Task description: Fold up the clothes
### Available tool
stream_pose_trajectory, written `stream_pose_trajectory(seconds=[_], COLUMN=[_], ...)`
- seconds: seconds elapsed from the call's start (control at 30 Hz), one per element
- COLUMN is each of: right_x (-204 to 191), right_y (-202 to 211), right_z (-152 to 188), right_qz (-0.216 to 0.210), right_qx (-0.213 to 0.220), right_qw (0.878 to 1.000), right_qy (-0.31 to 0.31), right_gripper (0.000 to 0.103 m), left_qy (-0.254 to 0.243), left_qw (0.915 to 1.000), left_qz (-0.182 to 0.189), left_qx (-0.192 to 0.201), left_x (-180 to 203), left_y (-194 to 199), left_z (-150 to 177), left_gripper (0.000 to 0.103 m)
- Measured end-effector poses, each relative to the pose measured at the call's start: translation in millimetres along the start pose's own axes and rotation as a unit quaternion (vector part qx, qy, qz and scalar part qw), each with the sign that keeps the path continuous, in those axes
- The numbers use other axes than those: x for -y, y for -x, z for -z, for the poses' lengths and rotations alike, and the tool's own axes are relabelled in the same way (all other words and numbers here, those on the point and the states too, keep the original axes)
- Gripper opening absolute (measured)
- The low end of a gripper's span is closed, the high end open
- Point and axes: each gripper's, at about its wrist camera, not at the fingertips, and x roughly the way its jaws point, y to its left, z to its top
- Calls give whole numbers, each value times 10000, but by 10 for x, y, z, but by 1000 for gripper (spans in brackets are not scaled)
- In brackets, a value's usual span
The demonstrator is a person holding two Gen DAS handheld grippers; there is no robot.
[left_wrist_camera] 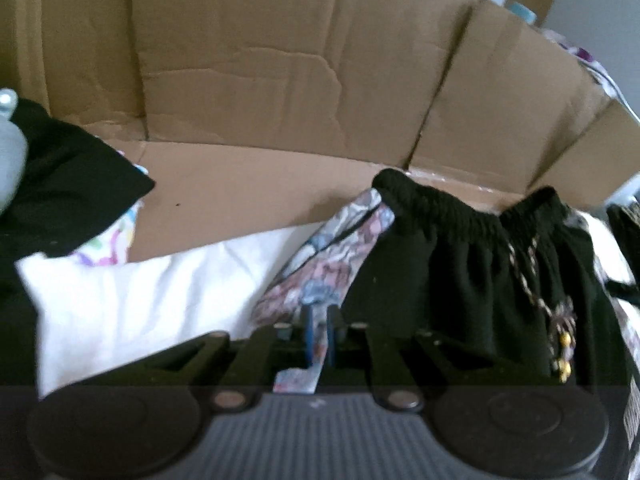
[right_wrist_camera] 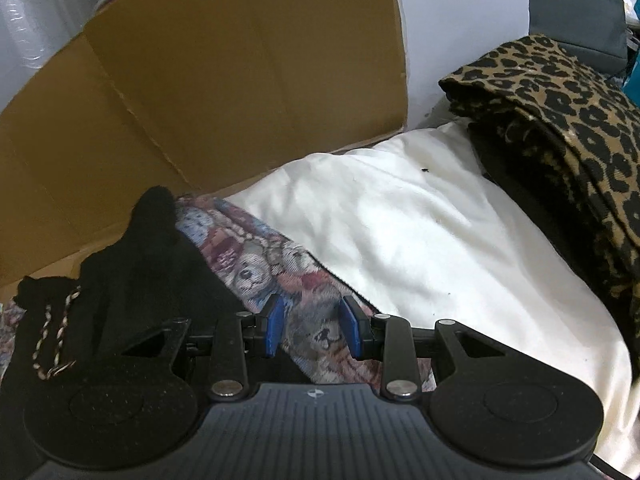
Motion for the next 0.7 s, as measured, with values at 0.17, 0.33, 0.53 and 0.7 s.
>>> stream_pose_trajectory(seconds=[0.17, 0.33, 0.53, 0.7], right_x=[-22, -85, -170, -187], right_y=[-105, 43, 471, 836], right_z=[-26, -55, -16, 112], right_qz=[124, 134, 5, -152], right_qx=[-15, -15, 84, 141], right_qw=[9999, 9999, 9995, 9989], right_qy=[-17, -41, 288, 419], right_gripper=[39, 39, 39, 39], left_qy=[-67, -68, -5, 105], left_qw=[9999, 9997, 9994, 9990], left_qz=[-4, -198, -293, -403], left_qx=[-122, -159, -166, -153], left_x=[-169, -336, -495, -596], left_y=[269, 503, 800, 1064], left_z=[136, 244, 365, 508], left_gripper=[9, 13, 16, 16])
